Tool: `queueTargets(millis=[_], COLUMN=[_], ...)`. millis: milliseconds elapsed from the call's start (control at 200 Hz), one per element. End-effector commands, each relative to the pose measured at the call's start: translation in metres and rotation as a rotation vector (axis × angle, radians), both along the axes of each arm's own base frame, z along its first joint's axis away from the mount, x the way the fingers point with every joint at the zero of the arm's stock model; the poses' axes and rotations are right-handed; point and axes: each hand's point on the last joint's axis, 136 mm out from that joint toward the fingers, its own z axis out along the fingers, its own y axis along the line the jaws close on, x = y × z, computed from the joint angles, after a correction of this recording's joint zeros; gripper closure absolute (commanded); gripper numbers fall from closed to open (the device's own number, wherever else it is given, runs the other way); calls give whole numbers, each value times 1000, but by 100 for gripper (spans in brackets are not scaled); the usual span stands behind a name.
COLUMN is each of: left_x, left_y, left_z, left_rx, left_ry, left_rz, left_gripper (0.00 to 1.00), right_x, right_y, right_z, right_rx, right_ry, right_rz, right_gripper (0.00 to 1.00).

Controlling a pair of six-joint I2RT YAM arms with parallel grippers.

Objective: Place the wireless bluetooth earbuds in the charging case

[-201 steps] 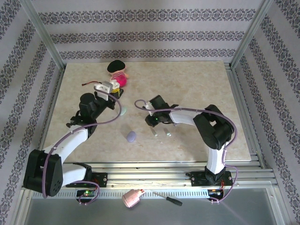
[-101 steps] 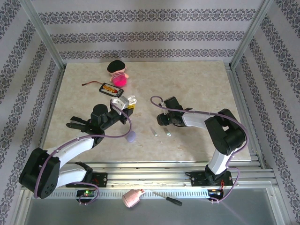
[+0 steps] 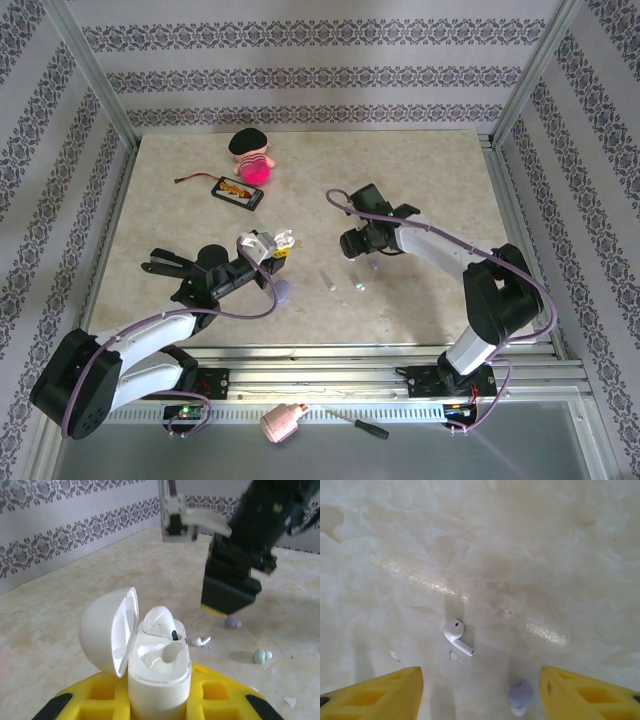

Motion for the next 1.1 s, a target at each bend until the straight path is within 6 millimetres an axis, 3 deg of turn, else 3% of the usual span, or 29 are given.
queueTargets(millis=[0,180,350,580,1094], left_x=[-3,-13,-14,-16,-11], left_y=[2,8,8,9,9], left_z=[13,4,-1,-3,-17], left_rx=[-15,-3,18,32,78], left_ry=[-85,-81,-79,-82,-58], left_rz=[11,16,5,4,12], left_gripper=[100,100,100,100,100], right_x=[-27,-29,-23,-12,-1], right_y=[-16,-4,6,15,22], right_z=[-9,-6,-19,-33,-70], right_rx=[-186,-299,-409,-448,-495], right_ry=[176,294,351,392,479], right_rz=[63,124,172,191,231], right_gripper=[42,44,49,57,63])
